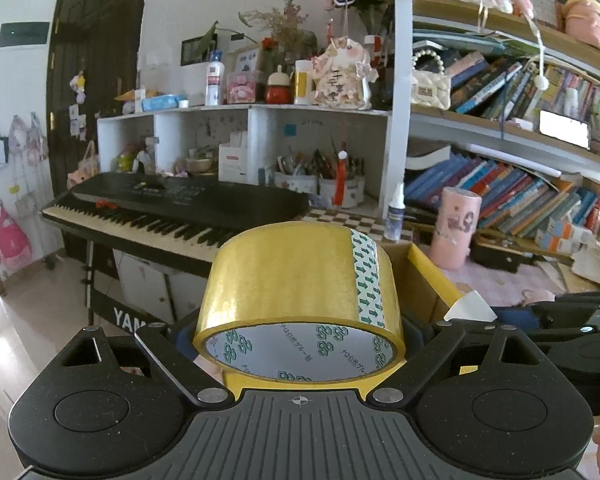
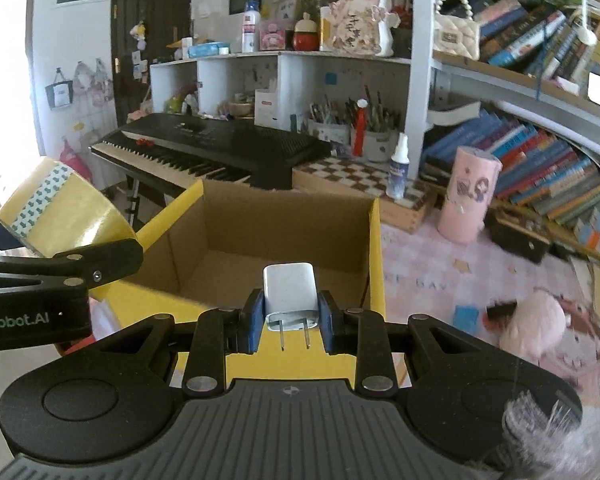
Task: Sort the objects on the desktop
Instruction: 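Carry the tape roll and plug with both grippers toward the yellow box, then lower the tape and plug into the box and open both grippers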
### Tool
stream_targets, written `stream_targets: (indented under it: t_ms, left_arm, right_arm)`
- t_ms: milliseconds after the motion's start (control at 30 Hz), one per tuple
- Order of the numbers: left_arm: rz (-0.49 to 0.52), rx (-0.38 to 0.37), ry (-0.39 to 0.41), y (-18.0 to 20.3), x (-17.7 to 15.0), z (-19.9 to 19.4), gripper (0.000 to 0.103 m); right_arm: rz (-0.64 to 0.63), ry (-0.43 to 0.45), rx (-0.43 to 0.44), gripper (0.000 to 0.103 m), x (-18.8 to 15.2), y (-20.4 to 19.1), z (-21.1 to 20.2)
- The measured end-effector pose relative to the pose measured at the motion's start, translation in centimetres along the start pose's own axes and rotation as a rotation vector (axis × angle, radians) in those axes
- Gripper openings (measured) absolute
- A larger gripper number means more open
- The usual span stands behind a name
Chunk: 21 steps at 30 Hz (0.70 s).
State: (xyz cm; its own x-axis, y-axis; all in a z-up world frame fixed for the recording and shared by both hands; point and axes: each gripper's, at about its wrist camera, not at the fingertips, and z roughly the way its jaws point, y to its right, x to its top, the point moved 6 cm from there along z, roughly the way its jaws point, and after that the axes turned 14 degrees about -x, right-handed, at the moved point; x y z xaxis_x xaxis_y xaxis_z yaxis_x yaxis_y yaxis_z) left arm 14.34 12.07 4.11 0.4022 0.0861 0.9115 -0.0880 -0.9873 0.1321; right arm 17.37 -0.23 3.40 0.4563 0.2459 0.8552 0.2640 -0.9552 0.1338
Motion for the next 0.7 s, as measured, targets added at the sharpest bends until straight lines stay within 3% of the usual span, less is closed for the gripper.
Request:
stream_targets:
  t_ms: [267,700]
  left_arm:
    - [0.005,0.046,-0.043,0.1,0.6,3.9,0.092]
    - [0.031,0.093,-0.197,0.4,-0.9,9.3,0.092]
  right_arm:
    - [-0.097,0.017,0.051,0.026,2.2,1.0,4.0]
    - [-0.339,-0.002,0.147,0.026,2.0,0.8,9.4]
